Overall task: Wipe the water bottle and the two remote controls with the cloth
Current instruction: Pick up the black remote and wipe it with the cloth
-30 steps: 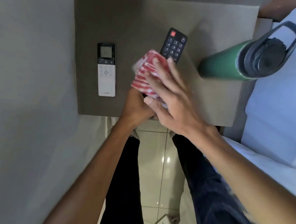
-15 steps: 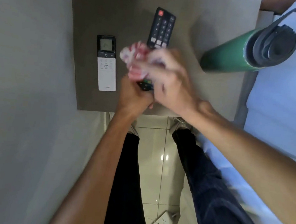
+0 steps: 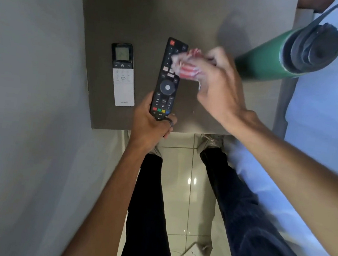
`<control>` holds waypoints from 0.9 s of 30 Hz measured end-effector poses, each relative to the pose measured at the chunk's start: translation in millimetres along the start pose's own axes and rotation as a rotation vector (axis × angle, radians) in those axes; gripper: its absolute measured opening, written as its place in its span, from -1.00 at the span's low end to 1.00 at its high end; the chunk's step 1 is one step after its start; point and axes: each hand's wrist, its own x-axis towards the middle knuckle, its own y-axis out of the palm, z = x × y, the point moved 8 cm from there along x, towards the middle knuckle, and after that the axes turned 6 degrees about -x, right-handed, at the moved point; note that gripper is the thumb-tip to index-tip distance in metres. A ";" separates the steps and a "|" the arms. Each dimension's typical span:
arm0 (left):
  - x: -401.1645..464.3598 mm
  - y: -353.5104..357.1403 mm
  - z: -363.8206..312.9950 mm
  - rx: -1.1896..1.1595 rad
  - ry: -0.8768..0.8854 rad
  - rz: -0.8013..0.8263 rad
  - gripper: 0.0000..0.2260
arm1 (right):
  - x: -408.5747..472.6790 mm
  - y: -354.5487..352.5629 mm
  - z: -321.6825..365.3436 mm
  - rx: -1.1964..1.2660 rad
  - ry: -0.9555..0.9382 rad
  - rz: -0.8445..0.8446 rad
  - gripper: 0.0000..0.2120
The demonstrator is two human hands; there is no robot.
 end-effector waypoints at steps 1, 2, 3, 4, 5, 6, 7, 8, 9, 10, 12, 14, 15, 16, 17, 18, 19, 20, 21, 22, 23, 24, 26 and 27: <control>1.7 3.9 -3.1 -0.021 0.012 0.013 -0.57 | 1.4 -1.1 4.2 0.063 0.003 -0.040 -0.48; 3.1 7.1 -6.5 -0.036 0.022 0.027 -0.56 | 0.4 -0.2 14.3 0.119 -0.031 -0.053 -0.46; 5.0 8.4 -9.1 -0.039 0.030 0.031 -0.55 | -3.2 4.0 26.3 0.163 -0.087 -0.030 -0.45; 6.5 7.5 -10.2 -0.029 0.035 0.026 -0.54 | -10.3 9.4 36.9 0.196 -0.132 0.023 -0.44; 7.7 7.0 -10.1 -0.006 0.035 0.025 -0.55 | -20.1 14.0 43.1 0.217 -0.152 0.089 -0.46; 7.5 6.7 -8.8 0.027 0.033 0.037 -0.58 | -32.2 17.1 45.9 0.224 -0.159 0.153 -0.48; 5.3 6.6 -6.1 0.061 0.031 0.056 -0.61 | -44.3 18.8 45.3 0.213 -0.166 0.202 -0.51; 2.4 8.0 -3.2 0.079 0.024 0.077 -0.60 | -52.3 17.0 40.3 0.171 -0.171 0.235 -0.51; -0.9 10.0 0.2 0.076 0.011 0.089 -0.55 | -55.9 13.9 31.2 0.102 -0.159 0.250 -0.50; -3.6 11.4 2.9 0.056 -0.004 0.083 -0.50 | -55.5 10.6 19.2 0.022 -0.128 0.235 -0.47; -3.9 14.0 4.4 0.002 -0.015 0.049 -0.47 | -45.6 1.2 -6.7 -0.052 0.003 0.129 -0.41; -0.8 21.5 1.7 -0.003 -0.006 0.053 -0.49 | -32.2 -2.7 -17.2 0.031 0.098 0.029 -0.36; 1.5 25.4 -2.2 0.001 0.013 0.062 -0.50 | -26.8 0.9 -9.7 0.098 0.079 0.022 -0.35; 4.1 28.0 -6.4 0.010 0.038 0.067 -0.49 | -25.2 6.5 1.8 0.151 0.039 0.043 -0.36; 6.5 29.5 -10.0 0.028 0.060 0.070 -0.48 | -28.8 13.3 12.2 0.183 -0.005 0.083 -0.38; 8.0 30.5 -14.0 0.052 0.077 0.077 -0.48 | -36.6 17.2 21.0 0.194 -0.042 0.116 -0.41; 8.3 30.4 -17.4 0.076 0.087 0.082 -0.50 | -45.8 19.3 26.3 0.189 -0.076 0.136 -0.44; 7.1 30.1 -18.8 0.098 0.086 0.086 -0.53 | -55.3 19.8 27.6 0.169 -0.099 0.156 -0.47; 5.1 30.6 -17.7 0.118 0.077 0.093 -0.54 | -61.4 18.8 25.7 0.145 -0.118 0.172 -0.49; 2.4 31.6 -16.0 0.127 0.068 0.097 -0.55 | -61.5 15.5 23.9 0.119 -0.138 0.173 -0.50; 0.1 34.5 -14.8 0.123 0.064 0.098 -0.55 | -55.8 12.3 19.6 0.111 -0.144 0.161 -0.52; -0.9 38.2 -13.7 0.116 0.059 0.099 -0.54 | -46.2 8.8 13.2 0.121 -0.122 0.139 -0.54; 2.9 43.2 -13.2 0.106 0.045 0.083 -0.53 | -23.4 3.5 0.3 0.137 -0.032 0.044 -0.57; 7.0 43.2 -14.9 0.097 0.047 0.069 -0.53 | -16.3 2.7 -2.9 0.138 0.021 -0.007 -0.56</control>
